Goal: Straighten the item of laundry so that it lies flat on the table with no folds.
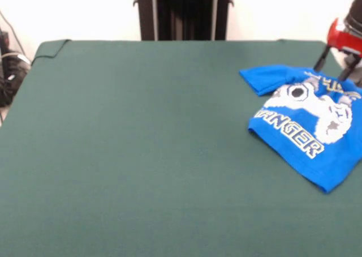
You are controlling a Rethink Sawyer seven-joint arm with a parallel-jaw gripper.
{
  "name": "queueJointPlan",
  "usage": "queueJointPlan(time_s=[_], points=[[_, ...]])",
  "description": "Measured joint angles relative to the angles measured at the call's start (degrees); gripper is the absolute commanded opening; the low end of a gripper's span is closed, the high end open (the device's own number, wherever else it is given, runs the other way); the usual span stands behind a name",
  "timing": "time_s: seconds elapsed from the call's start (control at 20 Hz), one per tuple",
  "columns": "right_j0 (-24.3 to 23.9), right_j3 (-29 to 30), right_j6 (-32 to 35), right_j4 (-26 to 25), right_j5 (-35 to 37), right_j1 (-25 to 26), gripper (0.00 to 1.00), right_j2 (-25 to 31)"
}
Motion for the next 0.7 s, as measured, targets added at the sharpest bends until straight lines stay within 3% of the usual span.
queueJointPlan(time_s=[0.25, 0.4, 0.7], points=[[8.46, -1.79, 5.06, -0.13, -3.1, 1.99, 1.0, -9.51], [16.69, -3.09, 13.54, 0.92, -7.6, 3.97, 1.0, -16.46], [21.65, -5.83, 23.82, 3.4, -15.02, 8.37, 1.0, -21.49]])
